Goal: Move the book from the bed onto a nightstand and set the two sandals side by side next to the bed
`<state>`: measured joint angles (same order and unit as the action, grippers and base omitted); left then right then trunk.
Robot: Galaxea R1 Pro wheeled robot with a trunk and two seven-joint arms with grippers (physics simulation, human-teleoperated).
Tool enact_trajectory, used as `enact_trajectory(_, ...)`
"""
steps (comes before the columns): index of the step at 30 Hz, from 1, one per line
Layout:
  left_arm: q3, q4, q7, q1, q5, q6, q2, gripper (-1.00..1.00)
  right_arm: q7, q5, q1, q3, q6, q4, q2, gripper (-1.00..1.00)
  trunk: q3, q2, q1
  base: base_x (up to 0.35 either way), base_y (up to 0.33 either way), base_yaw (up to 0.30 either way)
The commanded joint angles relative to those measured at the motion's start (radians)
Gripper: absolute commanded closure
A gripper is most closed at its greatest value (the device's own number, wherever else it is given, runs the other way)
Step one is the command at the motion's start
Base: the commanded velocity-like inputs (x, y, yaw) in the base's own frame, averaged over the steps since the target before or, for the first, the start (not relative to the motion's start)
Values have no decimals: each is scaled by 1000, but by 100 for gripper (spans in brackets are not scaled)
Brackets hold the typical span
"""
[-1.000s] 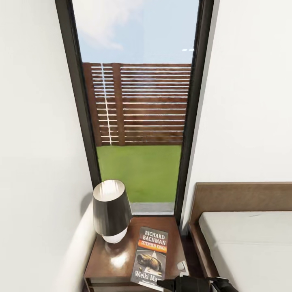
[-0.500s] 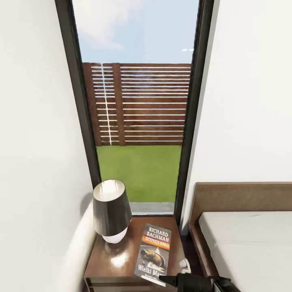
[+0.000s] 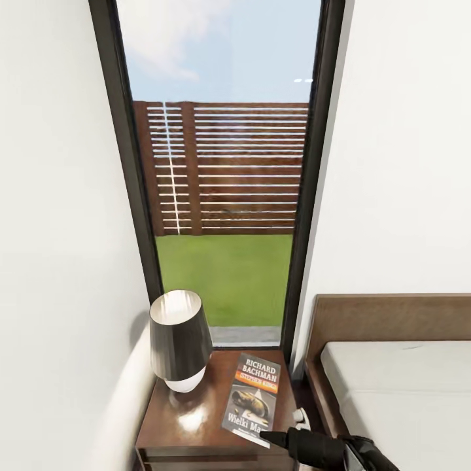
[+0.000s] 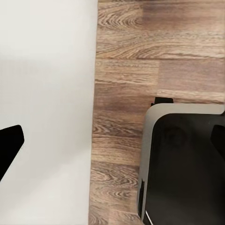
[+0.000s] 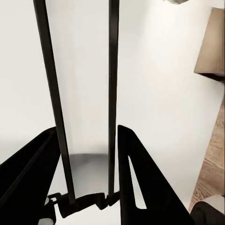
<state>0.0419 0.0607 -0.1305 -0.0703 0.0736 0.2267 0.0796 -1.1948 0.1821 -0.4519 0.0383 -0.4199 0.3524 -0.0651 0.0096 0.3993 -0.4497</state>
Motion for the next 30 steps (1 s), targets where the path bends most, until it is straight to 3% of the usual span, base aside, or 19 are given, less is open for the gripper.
enact_trajectory(1,5,-1,-1,0,8,3,0,-100,7,4,-3,3,-11,0,0,100,0,1,0,0,0,0)
enact_trajectory(20,4,22,13,-25,7,-15,-7,-100,66,5,-20,6,-16,0,1,100,0,1,0,0,0,0)
enact_trajectory(30,7,37,90,-97,7,-142,-8,-100,92,5,-22,6,-16,0,4,100,0,1,0,0,0,0)
